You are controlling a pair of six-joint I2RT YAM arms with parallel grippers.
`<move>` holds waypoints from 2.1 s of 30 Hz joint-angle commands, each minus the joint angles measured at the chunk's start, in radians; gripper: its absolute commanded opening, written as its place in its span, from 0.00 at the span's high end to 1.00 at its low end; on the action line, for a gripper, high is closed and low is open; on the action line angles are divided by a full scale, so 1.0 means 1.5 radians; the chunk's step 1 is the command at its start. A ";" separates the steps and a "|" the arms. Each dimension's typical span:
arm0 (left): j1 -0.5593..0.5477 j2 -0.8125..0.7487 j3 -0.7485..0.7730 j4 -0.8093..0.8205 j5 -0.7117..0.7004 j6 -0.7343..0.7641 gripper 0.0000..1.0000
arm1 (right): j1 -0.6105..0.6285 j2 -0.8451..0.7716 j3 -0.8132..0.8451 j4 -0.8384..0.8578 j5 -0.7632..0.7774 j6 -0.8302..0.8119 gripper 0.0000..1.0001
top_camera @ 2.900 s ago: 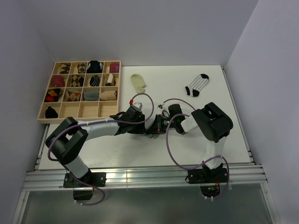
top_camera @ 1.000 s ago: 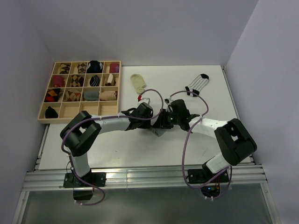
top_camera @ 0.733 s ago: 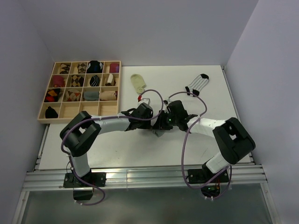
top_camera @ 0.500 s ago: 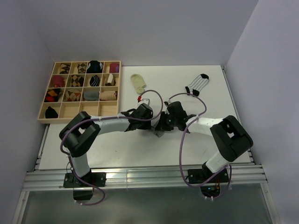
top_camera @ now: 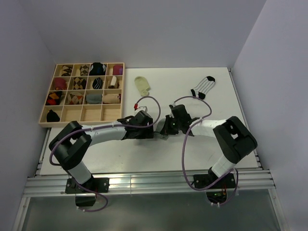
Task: Roll the socks
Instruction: Roll the sock at the center of the board.
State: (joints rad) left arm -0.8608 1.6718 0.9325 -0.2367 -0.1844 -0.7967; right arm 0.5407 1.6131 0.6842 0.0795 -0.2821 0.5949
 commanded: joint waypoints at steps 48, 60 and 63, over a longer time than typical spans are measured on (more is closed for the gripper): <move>0.061 0.053 -0.015 0.040 0.040 -0.254 1.00 | 0.037 -0.019 -0.003 0.049 -0.002 0.030 0.88; 0.054 0.079 0.072 -0.061 0.033 -0.164 1.00 | 0.182 -0.211 -0.057 0.068 0.271 -0.191 0.56; 0.053 0.080 0.081 -0.067 0.032 -0.152 1.00 | 0.239 -0.204 -0.062 0.079 0.329 -0.228 0.55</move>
State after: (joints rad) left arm -0.7769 1.7760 1.0264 -0.2672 -0.1032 -1.0824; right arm 0.8406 1.3098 0.6140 0.1715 0.0509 0.3653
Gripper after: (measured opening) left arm 0.027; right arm 0.451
